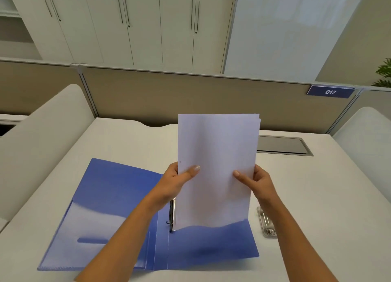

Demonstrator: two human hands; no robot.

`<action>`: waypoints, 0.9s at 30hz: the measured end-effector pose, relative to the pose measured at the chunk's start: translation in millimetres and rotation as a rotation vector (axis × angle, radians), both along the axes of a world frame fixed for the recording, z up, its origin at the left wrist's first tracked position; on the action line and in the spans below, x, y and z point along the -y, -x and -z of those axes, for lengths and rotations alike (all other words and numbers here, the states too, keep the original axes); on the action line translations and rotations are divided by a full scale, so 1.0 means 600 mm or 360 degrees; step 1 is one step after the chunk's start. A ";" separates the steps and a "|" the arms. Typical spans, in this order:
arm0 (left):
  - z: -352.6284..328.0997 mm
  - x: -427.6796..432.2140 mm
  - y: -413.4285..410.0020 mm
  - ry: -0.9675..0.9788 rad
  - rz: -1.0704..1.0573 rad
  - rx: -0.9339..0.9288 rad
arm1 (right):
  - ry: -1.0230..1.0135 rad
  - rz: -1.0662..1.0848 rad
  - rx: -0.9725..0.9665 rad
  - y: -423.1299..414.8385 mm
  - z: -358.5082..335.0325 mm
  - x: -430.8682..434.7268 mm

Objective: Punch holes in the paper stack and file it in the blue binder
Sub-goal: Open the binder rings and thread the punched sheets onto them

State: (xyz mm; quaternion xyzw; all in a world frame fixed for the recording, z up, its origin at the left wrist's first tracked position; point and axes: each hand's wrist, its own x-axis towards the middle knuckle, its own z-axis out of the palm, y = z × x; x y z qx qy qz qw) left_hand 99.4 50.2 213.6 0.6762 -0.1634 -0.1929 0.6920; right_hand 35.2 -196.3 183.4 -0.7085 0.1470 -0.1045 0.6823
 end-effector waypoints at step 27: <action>0.084 0.046 0.002 0.0174 -0.0510 0.0046 | 0.0050 0.0121 0.0048 0.021 0.038 -0.013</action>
